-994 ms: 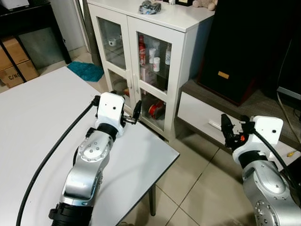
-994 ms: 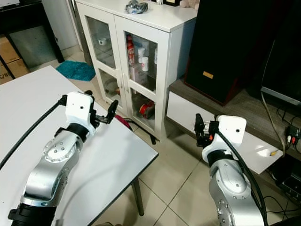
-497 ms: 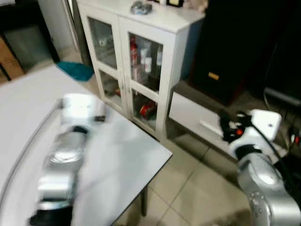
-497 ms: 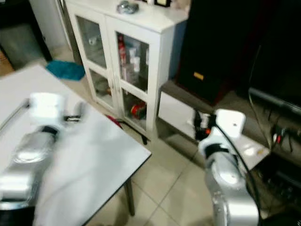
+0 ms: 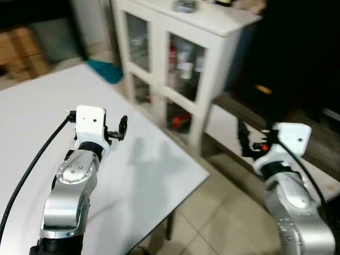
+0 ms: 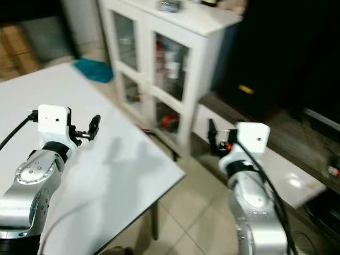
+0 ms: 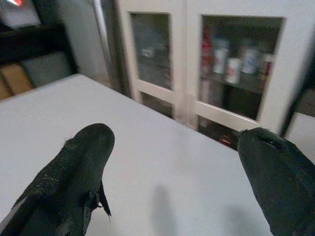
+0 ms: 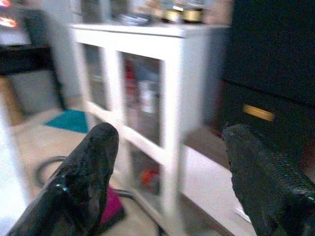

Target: Setting the table

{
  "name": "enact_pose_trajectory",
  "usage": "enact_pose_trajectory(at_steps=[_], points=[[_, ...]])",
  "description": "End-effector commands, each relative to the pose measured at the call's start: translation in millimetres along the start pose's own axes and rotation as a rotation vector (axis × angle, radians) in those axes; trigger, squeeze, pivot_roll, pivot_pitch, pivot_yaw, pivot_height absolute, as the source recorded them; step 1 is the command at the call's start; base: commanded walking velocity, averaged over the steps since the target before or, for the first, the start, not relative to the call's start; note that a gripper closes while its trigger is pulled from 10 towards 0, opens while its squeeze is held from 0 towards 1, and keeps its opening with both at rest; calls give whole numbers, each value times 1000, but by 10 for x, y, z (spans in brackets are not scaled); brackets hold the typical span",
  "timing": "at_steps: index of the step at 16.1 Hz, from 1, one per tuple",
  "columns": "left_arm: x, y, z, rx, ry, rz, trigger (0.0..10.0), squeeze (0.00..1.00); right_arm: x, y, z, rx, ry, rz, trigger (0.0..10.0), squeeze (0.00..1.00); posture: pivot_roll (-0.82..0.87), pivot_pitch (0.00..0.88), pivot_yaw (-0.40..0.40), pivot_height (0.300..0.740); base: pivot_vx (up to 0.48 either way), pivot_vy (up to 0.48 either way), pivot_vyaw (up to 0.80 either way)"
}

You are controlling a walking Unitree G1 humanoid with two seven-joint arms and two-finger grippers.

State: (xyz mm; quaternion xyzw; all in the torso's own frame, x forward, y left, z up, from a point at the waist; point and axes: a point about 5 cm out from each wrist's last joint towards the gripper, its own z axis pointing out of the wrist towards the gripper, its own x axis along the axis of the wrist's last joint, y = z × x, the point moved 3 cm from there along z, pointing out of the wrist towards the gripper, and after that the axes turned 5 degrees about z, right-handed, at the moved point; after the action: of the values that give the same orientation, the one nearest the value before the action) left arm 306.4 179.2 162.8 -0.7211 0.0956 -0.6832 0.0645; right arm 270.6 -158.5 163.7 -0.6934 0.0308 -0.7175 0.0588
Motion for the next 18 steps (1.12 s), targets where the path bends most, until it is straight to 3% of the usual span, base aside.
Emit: enact_pose_trajectory(at_steps=[1, 3, 4, 5, 8, 10, 11, 12, 13, 14, 16, 17, 18], points=[[66, -22, 12, -6, 35, 13, 10000, 1000, -3, 10, 10, -6, 5, -24, 10000, 1000, -18, 0, 11, 740, 0, 0, 800], [184, -79, 36, 39, 110, 74, 10000, 1000, -23, 42, -11, -13, 4, -33, 10000, 1000, -17, 0, 15, 740, 0, 0, 800], [272, -86, 35, 39, 146, 46, 10000, 1000, -27, 49, -4, -13, -2, -31, 10000, 1000, -20, 0, 16, 740, 0, 0, 800], [271, -20, 20, 0, 147, 55, 10000, 0, -30, 55, 18, -25, 0, -19, 10000, 1000, -24, 0, 19, 740, 0, 0, 800], [186, 56, 15, -28, 124, 91, 10000, 0, -82, 71, 49, -57, -12, 25, 10000, 1000, -27, 0, 23, 740, 0, 0, 800], [120, 23, 38, 7, 99, 121, 10000, 0, -72, 73, 58, -58, -10, 29, 10000, 1000, -25, 0, 17, 740, 0, 0, 800], [84, -9, 37, 27, 76, 105, 10000, 0, -90, 121, 67, -111, -32, -42, 10000, 1000, -23, 0, 14, 740, 0, 0, 0], [77, -16, 35, 28, 72, 105, 10000, 0, -108, 142, 67, -136, -46, -55, 10000, 1000, -23, 0, 14, 740, 0, 0, 0], [69, -38, 29, 40, 71, 113, 10000, 0, -149, 161, 51, -146, -79, -88, 10000, 863, -16, 0, 5, 740, 0, 0, 0], [63, -54, 24, 49, 69, 117, 10000, 0, -162, 144, 32, -110, -86, -72, 10000, 482, -11, 0, -4, 740, 0, 0, 0], [64, -53, 9, 53, 68, 119, 10000, 0, -159, 78, 31, -48, -76, -8, 10000, 475, 2, 0, -15, 740, 0, 0, 0], [74, -49, 1, 53, 69, 123, 10000, 0, -151, 46, 39, -38, -72, -2, 10000, 404, 9, 0, -21, 740, 0, 0, 0], [89, -49, -5, 54, 71, 124, 10000, 0, -134, 17, 46, -29, -65, 10, 10000, 243, 11, 0, -24, 740, 0, 274, 419]])
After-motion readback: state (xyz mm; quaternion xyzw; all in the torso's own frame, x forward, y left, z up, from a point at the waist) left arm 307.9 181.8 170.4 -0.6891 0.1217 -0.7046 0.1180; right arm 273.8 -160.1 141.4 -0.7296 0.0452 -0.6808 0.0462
